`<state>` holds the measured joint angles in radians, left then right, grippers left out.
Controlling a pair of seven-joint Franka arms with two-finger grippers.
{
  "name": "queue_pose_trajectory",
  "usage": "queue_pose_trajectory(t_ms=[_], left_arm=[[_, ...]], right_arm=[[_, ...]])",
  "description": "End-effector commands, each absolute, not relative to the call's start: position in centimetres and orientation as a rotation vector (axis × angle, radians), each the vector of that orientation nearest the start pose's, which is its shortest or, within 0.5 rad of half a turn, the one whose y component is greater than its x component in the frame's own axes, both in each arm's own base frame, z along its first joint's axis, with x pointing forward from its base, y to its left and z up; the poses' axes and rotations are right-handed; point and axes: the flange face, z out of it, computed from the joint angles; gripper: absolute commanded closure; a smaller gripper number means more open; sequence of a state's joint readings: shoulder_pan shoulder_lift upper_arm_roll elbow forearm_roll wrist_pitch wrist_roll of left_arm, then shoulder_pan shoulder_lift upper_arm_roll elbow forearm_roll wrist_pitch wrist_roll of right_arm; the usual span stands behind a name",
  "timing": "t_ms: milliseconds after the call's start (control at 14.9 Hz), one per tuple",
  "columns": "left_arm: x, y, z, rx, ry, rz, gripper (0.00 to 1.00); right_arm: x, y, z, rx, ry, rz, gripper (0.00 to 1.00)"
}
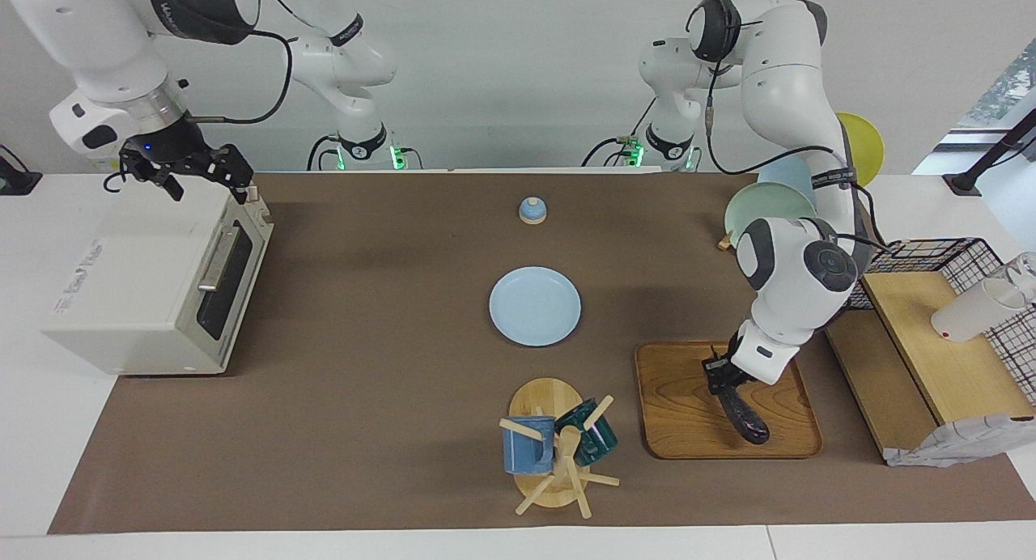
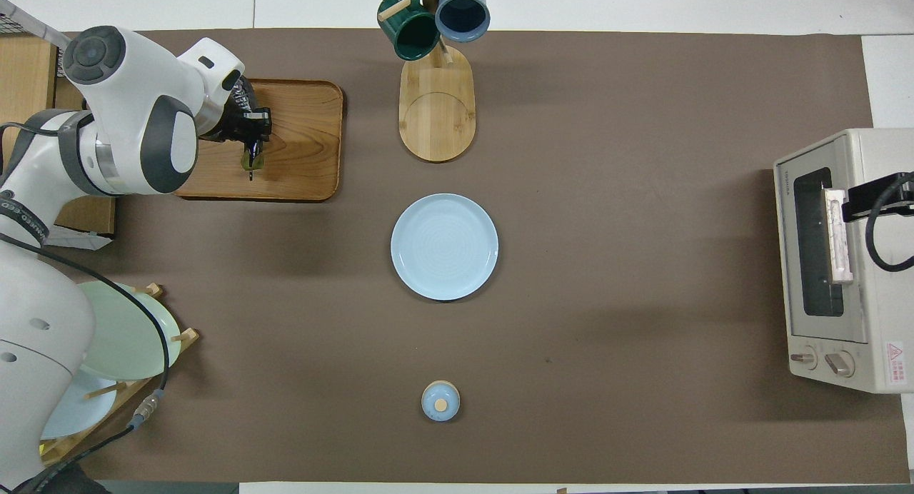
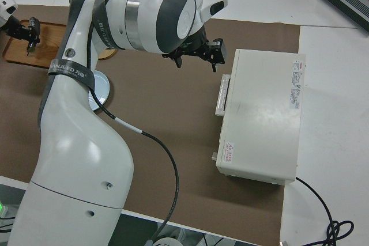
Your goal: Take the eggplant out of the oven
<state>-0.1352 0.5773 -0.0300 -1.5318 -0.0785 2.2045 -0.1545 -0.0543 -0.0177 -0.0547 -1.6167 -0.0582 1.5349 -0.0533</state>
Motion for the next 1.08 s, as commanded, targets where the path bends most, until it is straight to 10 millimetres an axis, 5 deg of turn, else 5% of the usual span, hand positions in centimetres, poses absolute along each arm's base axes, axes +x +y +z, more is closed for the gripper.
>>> queue_pose_trajectory(t_ms=[0, 134, 538, 739, 1008], left_arm=[[69.7, -11.4, 33.4, -3.239, -0.048, -0.134, 0.0], [69.2, -10.6, 35.6, -3.238, -0.06, -0.093, 0.0], [64.9, -6.8, 49.4, -3.225, -0.126, -0.078, 0.0], [61.1, -6.0, 55.4, -3.211, -0.117, -0.026, 0.0], [56.7, -5.8, 58.3, -3.146, -0.054, 0.093, 0.0]], right_arm=[[53.6, -7.2, 61.1, -3.168, 0.073, 0.093, 0.0], [53.5, -7.2, 61.2, -3.168, 0.075, 0.09, 0.0], [53.2, -7.6, 61.1, -3.164, 0.09, 0.114, 0.0], [53.3, -7.4, 61.0, -3.164, 0.083, 0.117, 0.0], [53.3, -7.4, 61.1, -3.164, 0.083, 0.114, 0.0]])
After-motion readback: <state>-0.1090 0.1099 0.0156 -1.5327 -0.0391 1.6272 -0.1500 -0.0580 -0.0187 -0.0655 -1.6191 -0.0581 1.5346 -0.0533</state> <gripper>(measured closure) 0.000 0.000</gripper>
